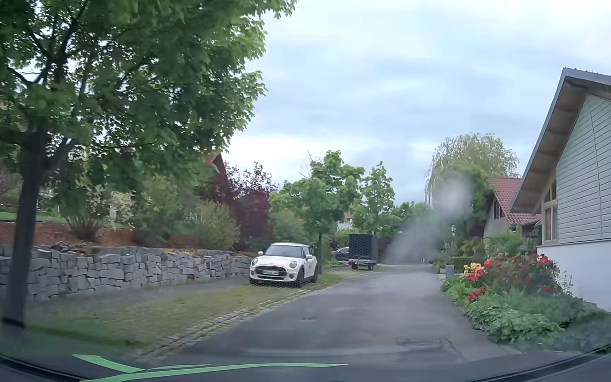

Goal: Follow the waypoints while adhering to traffic rules and regulations

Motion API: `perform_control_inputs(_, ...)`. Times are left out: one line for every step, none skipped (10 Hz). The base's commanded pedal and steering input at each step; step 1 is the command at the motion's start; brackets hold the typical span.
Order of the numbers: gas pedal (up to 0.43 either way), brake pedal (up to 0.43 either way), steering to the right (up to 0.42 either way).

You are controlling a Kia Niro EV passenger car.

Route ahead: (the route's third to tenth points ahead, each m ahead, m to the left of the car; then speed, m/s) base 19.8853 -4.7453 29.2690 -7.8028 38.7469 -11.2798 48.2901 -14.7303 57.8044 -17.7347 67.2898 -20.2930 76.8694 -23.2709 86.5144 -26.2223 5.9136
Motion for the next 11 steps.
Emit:
perform_control_inputs(0.22,0.0,0.129)
perform_control_inputs(0.22,0.0,0.125)
perform_control_inputs(0.22,0.0,0.119)
perform_control_inputs(0.22,0.0,0.11)
perform_control_inputs(0.22,0.0,0.102)
perform_control_inputs(0.22,0.0,0.092)
perform_control_inputs(0.22,0.0,0.085)
perform_control_inputs(0.22,0.0,0.081)
perform_control_inputs(0.22,0.0,0.081)
perform_control_inputs(0.22,0.0,0.079)
perform_control_inputs(0.22,0.0,0.075)
